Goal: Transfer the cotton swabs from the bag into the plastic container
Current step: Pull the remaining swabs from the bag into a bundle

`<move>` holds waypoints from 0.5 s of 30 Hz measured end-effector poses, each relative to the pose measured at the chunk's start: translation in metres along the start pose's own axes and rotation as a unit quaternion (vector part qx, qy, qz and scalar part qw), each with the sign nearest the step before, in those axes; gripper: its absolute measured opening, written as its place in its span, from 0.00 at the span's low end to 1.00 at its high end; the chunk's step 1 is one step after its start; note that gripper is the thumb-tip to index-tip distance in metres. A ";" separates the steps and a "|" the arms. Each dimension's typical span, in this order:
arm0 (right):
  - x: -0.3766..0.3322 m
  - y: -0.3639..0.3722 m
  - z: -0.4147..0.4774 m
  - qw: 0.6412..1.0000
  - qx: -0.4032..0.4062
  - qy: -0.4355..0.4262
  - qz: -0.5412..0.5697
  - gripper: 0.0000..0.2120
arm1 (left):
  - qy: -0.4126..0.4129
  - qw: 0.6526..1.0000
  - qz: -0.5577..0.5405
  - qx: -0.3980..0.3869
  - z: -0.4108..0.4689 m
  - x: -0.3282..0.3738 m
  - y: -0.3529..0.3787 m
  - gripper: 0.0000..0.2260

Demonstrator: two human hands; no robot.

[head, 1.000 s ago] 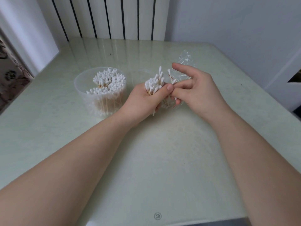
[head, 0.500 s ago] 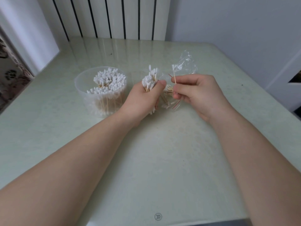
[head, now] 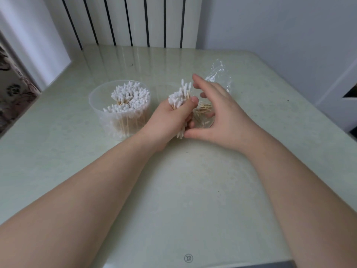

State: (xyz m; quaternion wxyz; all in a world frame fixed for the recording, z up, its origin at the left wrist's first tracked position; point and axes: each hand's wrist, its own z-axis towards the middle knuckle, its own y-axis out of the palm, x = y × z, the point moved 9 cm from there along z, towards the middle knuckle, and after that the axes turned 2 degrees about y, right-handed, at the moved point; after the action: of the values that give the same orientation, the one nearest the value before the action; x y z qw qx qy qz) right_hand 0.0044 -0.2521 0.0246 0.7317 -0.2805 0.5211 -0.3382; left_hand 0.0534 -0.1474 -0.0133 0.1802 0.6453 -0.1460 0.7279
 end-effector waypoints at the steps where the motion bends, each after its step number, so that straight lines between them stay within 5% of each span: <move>1: 0.000 0.002 0.000 1.000 -0.012 -0.002 -0.001 0.55 | -0.005 1.000 0.005 -0.019 -0.001 0.000 0.004 0.09; 7: -0.010 -0.001 -0.001 0.998 0.002 -0.052 -0.034 0.48 | -0.010 0.998 0.007 -0.066 -0.004 0.000 0.013 0.08; 12: -0.012 0.006 -0.002 0.997 -0.028 -0.055 -0.054 0.58 | -0.017 0.996 -0.021 -0.086 -0.004 0.000 0.017 0.08; 15: -0.017 0.003 0.000 0.993 0.025 -0.091 -0.072 0.50 | -0.020 0.996 -0.038 -0.084 -0.004 0.001 0.016 0.07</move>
State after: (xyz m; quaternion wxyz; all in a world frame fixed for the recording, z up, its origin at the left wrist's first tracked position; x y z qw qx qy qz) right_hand 0.0014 -0.2368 0.0326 0.7566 -0.3282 0.4222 -0.3763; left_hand 0.0422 -0.1600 -0.0125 0.2579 0.6471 -0.1855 0.6931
